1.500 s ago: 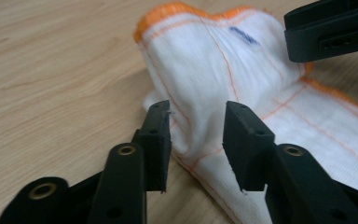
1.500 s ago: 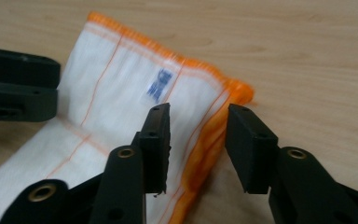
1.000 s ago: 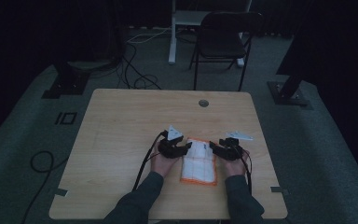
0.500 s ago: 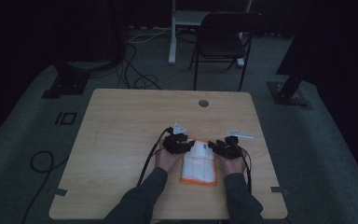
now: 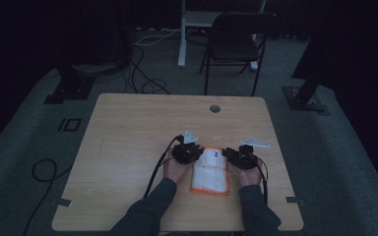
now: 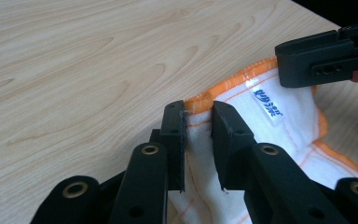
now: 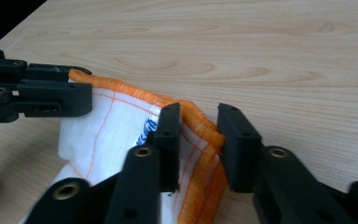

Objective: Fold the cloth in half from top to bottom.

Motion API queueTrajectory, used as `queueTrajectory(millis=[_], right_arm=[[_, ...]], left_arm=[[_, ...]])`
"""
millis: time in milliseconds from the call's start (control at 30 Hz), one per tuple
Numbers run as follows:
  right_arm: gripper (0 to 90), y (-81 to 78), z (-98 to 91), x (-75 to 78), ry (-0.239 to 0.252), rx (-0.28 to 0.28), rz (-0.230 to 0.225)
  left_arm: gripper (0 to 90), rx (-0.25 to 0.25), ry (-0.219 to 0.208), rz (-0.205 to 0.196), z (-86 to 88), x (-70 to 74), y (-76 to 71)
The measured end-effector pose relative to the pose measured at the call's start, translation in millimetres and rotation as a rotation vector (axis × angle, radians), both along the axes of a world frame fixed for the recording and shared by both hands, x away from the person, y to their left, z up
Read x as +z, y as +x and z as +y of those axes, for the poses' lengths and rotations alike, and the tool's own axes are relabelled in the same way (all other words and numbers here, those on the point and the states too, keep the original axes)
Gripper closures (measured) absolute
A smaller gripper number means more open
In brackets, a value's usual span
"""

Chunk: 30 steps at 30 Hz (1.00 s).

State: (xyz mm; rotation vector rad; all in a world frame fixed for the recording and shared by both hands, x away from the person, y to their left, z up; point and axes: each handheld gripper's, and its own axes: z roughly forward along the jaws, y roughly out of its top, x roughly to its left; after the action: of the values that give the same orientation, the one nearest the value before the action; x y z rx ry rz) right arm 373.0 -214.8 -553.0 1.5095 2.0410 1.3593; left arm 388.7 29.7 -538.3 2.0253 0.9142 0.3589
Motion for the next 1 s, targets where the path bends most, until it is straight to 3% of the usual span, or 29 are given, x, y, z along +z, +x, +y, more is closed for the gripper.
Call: queueTrajectory(millis=[333,567,767,1000], right_arm=[[79.9,-14.0,2.6,11.2,-0.022,0.039,-0.067],[80.4,-16.2,-2.2,19.1,-0.011,0.035,-0.090],[80.6,-25.4,0.1,31.1,-0.023,0.064,-0.133],[81.1,-44.7,2.8,22.0,-0.027,0.096,-0.131]], left_arm=[[78.0,-0.014,-0.007,-0.031,7.7,10.2,-9.4],[79.1,-0.016,-0.027,-0.060,12.0,21.3,-12.5],[79.8,-0.036,-0.039,-0.108,16.4,34.4,-26.7],[80.7,-0.043,-0.034,-0.102,22.2,25.6,-41.6]])
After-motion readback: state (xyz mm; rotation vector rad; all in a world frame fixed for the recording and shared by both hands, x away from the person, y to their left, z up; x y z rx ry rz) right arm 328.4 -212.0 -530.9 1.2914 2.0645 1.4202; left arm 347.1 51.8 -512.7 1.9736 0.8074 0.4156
